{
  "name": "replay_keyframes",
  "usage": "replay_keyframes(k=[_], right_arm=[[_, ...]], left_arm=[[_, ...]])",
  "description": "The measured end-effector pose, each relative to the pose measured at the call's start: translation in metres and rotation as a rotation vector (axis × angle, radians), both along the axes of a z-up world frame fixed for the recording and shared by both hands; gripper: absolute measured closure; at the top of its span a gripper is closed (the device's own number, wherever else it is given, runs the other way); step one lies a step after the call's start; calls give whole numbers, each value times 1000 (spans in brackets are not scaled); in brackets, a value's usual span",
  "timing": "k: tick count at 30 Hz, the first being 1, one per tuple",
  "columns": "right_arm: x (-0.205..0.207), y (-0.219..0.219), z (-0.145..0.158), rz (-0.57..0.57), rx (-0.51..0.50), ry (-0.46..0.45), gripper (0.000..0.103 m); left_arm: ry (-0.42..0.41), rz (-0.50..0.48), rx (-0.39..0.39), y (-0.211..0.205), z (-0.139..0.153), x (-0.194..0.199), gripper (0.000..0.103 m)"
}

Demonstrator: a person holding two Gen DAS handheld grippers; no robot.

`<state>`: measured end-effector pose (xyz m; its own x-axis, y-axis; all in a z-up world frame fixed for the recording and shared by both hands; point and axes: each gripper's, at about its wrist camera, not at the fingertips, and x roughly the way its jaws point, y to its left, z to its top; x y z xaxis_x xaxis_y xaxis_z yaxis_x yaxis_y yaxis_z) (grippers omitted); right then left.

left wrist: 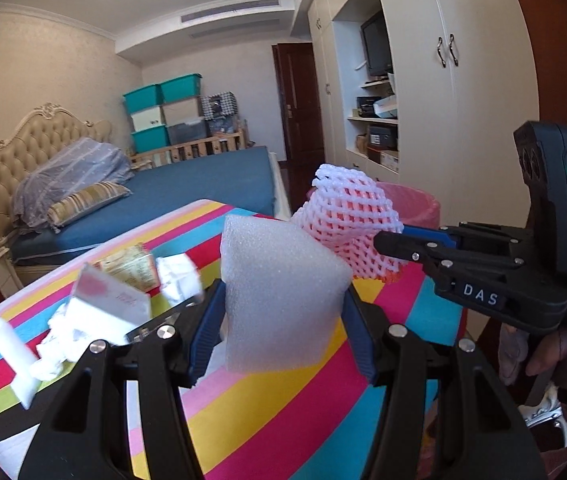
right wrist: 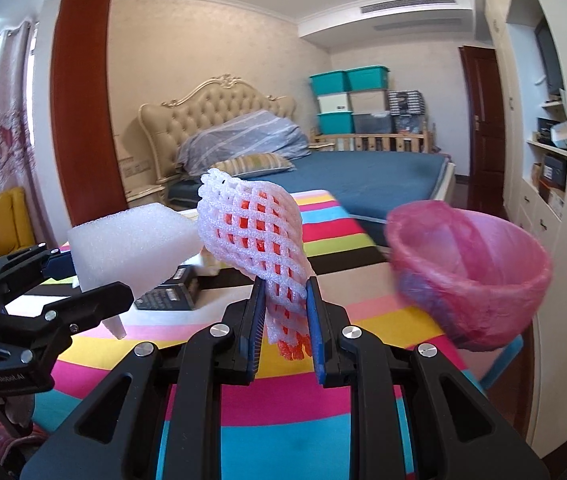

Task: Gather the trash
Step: 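Carry the foam block and pink net to the wastebasket and release both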

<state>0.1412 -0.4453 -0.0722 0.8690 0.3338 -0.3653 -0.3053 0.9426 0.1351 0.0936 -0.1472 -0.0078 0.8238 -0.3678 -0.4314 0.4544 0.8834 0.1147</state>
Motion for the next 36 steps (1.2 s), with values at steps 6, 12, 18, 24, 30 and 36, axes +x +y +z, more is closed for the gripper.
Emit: replay_keyframes(k=[6,12,18,24,30,36], right_arm=[[5,-41,8,-96,6,-16,83],[24,-87,17,-198,22,-1,83],[45,-122,25,-256,14,-12,83],[66,-148,24,-292,45,-2,83],[87,-162,19,-317,30,24,83],[102,-170,17,-333,-1,38,82]], left_arm=[[33,-83,-1,-47,11,23,48],[73,-154,-21,-95,22,56,48],[144,-196,-69,-131,29,97,48],[173,-172,-93,-154,31,133,47],[212,-132,-134,-176,36,173,47],[211,-124,-135,-187,36,191,46]])
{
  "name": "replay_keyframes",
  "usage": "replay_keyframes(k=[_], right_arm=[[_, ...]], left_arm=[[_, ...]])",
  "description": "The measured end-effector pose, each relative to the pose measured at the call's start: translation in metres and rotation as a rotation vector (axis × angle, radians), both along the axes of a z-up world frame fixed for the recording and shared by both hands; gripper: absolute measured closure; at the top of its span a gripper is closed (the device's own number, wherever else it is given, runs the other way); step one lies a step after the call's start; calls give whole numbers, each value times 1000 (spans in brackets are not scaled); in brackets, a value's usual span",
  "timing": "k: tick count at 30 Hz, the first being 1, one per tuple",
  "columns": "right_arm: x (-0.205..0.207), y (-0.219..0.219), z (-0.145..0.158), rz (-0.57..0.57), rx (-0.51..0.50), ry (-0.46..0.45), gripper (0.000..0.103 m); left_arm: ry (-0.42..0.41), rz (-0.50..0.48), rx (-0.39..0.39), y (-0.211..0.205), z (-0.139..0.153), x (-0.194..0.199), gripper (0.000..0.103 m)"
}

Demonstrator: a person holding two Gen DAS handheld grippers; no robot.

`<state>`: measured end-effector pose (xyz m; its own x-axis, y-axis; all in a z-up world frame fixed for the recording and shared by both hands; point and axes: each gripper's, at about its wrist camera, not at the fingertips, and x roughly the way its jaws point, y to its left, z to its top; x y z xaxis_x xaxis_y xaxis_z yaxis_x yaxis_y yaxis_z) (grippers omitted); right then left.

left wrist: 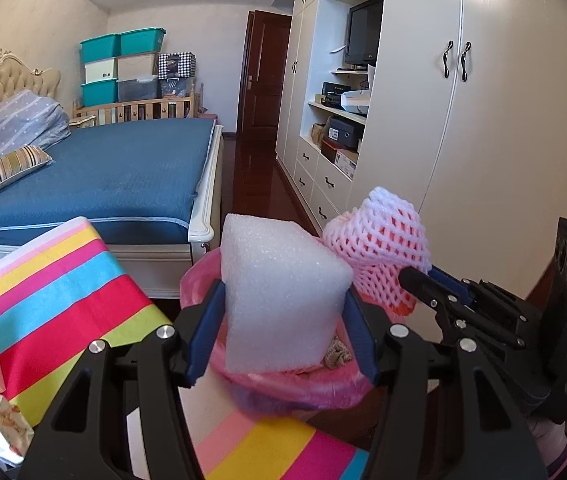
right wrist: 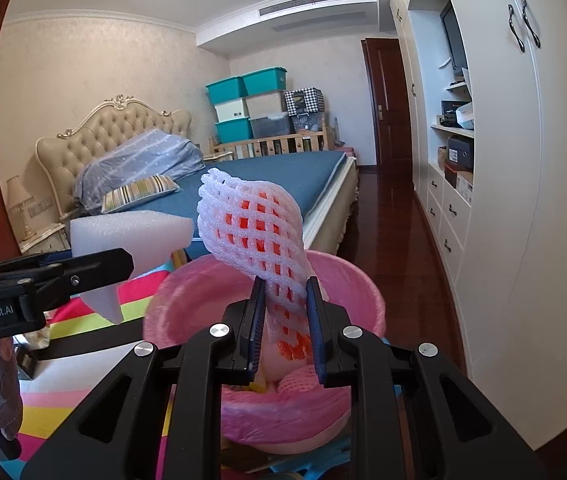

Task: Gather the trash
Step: 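Carry the foam block and pink net to the wastebasket and release both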

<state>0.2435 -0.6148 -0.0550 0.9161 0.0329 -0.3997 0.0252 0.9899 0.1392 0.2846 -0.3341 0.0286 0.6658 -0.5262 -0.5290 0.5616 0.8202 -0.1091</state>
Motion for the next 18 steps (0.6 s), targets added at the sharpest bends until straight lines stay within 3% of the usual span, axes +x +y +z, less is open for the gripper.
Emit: replay_keyframes(k=[5,7,8,9,15,18], right_arm=[[15,-7,-7,-5,9,8,79],[22,-7,-14,7,-5,18,67],[25,-7,-18,-15,-20,35,48],[27,-9,-21,-36,-20,45,39],[-2,-19,-26,-76,45,25,39],[-24,-12,-24,-68,89,14,38]], left_arm=[[16,7,-18,-5,-7,16,42],[64,-6,-27,-6,-14,28,29],[64,8,-22,-5,-17,30,27],[63,19,-20,-2,-19,31,26],[45,85,-48,48,-24,8,6],[-2,127,-12,80,-24,-18,5]])
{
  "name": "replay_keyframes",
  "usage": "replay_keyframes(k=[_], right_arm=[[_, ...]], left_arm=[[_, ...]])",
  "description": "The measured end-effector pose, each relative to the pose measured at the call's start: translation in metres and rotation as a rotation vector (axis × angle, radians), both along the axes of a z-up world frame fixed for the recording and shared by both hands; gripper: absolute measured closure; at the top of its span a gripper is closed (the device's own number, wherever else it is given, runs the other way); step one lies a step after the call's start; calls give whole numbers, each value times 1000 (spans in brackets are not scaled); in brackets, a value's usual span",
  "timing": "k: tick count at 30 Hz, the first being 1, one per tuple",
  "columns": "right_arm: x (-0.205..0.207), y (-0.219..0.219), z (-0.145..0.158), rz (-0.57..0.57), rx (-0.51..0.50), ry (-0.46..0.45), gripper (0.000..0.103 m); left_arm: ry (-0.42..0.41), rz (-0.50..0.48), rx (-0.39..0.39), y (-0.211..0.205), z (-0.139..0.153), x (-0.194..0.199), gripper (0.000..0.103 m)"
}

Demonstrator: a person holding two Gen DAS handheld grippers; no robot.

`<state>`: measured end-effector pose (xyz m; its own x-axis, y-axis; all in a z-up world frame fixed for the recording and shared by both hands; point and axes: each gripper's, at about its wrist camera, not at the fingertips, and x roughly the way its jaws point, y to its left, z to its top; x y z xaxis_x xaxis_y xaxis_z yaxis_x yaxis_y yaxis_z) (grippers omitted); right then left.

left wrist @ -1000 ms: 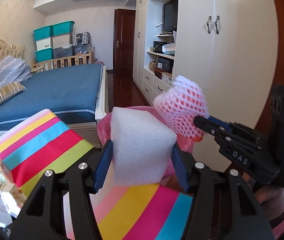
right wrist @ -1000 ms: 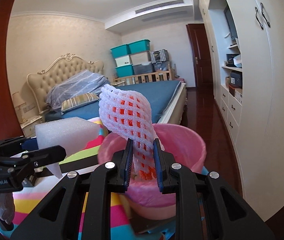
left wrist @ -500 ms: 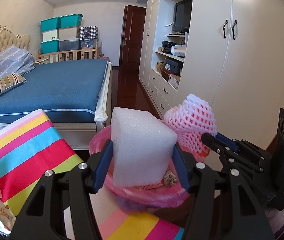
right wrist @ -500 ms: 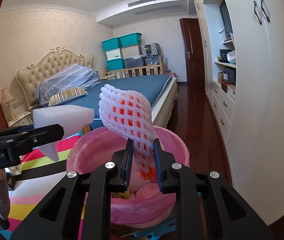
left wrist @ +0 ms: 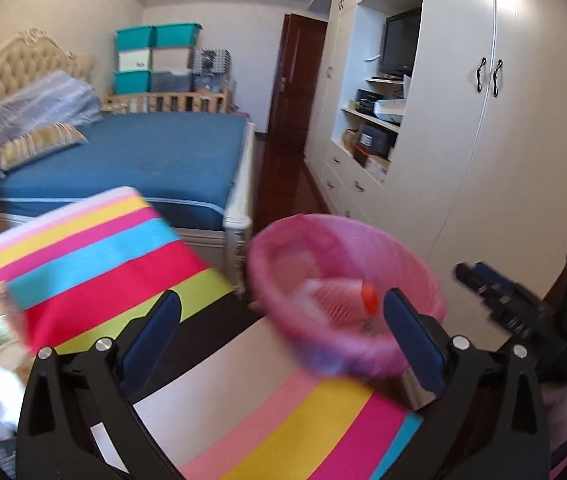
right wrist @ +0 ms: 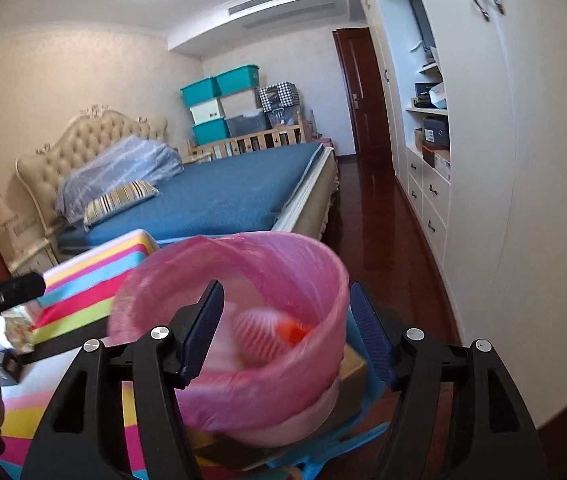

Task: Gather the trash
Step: 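Carry the foam block and pink net to the wastebasket and release both, then grasp the black DORMI box with the right tool while the left tool grasps a foam block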

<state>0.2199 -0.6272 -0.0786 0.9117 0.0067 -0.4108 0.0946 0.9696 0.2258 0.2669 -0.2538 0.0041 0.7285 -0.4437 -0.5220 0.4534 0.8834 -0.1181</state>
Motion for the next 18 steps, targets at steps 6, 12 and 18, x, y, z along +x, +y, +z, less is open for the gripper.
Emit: replay_keyframes(k=[6,12,18], right_arm=[[-25,49,-2,89,30,2,33],[-22,139,4,265,-24,25,29],[-21,231,4,402,-75,46,26]], left_arm=[[-84,74,86,68,-1,-58,5],[-147,194,162,154,-6,-112,5],[-137,404,167,251,-10,-141,5]])
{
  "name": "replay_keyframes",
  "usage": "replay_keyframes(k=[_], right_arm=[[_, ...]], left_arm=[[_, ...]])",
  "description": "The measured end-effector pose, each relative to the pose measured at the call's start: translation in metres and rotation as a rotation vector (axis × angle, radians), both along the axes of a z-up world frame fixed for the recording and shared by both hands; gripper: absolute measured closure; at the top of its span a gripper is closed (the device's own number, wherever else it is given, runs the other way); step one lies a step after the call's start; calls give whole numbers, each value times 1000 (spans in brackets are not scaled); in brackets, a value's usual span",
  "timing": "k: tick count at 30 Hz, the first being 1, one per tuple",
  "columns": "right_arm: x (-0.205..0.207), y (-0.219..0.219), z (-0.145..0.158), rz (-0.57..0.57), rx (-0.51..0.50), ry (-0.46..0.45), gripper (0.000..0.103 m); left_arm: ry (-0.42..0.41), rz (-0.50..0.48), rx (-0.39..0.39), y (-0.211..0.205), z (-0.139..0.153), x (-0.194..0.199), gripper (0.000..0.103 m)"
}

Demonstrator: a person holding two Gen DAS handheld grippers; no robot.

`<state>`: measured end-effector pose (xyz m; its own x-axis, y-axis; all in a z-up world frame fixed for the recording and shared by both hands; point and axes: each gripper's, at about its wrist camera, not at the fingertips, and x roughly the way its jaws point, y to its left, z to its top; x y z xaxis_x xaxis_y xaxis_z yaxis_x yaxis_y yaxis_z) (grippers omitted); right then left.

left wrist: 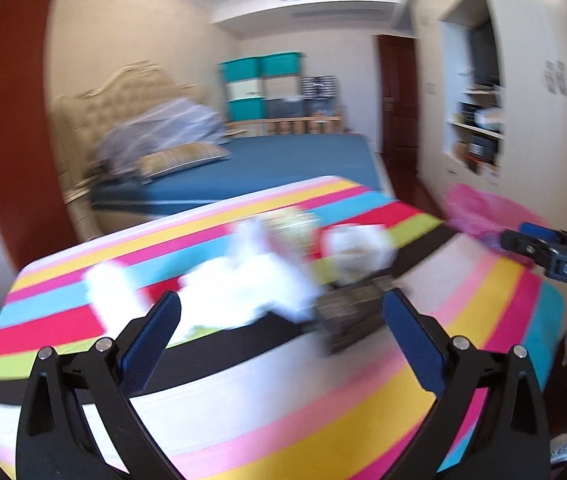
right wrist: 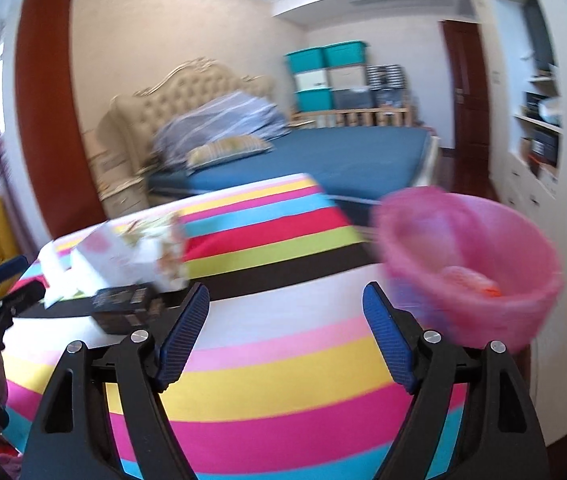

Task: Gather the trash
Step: 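Grasp the black DORMI box with the right tool while the left tool grasps a foam block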

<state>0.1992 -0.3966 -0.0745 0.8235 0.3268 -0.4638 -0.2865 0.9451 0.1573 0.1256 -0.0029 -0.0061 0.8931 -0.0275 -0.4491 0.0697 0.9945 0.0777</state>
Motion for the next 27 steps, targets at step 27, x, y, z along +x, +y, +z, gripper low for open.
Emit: replay_keyframes(k=[27], right_arm=[[27,144,-29,266,-231,229,24]], left_arm=[[78,309,-77,151,-19,-18,11]])
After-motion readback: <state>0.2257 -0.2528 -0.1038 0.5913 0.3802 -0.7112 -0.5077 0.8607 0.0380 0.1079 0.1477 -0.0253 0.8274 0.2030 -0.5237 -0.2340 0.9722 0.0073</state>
